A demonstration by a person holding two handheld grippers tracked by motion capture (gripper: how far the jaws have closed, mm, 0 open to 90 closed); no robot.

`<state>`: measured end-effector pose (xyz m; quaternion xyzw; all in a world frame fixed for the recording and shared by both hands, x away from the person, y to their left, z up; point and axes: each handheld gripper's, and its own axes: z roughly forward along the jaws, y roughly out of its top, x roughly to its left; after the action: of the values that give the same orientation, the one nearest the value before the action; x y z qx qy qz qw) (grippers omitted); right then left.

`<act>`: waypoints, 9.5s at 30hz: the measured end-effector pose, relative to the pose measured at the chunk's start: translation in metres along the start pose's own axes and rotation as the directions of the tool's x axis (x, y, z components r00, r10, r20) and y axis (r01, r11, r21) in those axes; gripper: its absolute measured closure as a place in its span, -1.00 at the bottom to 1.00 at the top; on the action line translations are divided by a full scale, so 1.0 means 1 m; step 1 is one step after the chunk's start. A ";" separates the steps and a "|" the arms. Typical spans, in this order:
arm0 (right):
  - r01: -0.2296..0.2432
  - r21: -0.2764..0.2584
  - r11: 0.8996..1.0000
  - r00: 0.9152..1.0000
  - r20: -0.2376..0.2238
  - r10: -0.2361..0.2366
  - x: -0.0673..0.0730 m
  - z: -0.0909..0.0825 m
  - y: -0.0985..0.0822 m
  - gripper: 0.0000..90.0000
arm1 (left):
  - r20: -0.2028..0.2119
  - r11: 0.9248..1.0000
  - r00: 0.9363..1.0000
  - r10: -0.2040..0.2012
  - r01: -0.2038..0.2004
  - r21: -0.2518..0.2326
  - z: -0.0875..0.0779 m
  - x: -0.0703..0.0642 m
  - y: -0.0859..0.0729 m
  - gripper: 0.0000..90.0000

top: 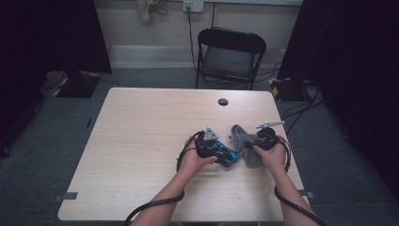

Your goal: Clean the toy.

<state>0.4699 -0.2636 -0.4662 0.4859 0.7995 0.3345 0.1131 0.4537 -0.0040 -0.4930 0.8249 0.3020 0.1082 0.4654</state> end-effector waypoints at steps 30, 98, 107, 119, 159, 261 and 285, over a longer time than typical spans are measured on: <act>0.091 0.012 0.996 0.996 0.018 -0.091 0.054 0.066 0.052 0.64 | 0.012 1.000 1.000 0.018 -0.018 -0.022 -0.003 0.003 -0.004 -0.70; 0.056 -0.042 0.998 0.998 0.000 -0.056 0.041 0.063 0.050 0.60 | 0.000 0.999 0.999 0.033 -0.033 0.004 -0.015 0.003 -0.008 -0.62; 0.226 0.008 0.974 0.973 -0.044 -0.226 0.065 0.074 0.051 0.62 | 0.004 0.999 0.999 0.032 -0.032 0.016 -0.013 0.002 -0.006 -0.63; 0.243 0.028 0.970 0.968 -0.069 -0.241 0.055 0.057 0.043 0.62 | 0.008 0.999 0.999 0.037 -0.037 0.024 -0.013 0.002 -0.005 -0.64; 0.128 0.036 0.991 0.988 -0.090 -0.124 0.024 0.002 -0.019 0.62 | 0.006 0.997 0.999 0.040 -0.040 0.071 -0.012 0.001 0.001 -0.64; 0.157 -0.001 0.988 0.984 -0.088 -0.157 0.019 -0.002 -0.029 0.62 | 0.017 0.998 0.999 0.043 -0.043 0.045 -0.013 0.002 -0.002 -0.62; 0.164 -0.021 0.986 0.985 -0.045 -0.165 0.017 -0.031 0.001 0.62 | 0.042 0.998 0.999 -0.007 0.004 0.066 -0.052 0.018 -0.006 -0.54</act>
<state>0.4467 -0.2613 -0.4399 0.4093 0.8365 0.3419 0.1261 0.4419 0.0461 -0.4717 0.8411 0.2978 0.0795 0.4445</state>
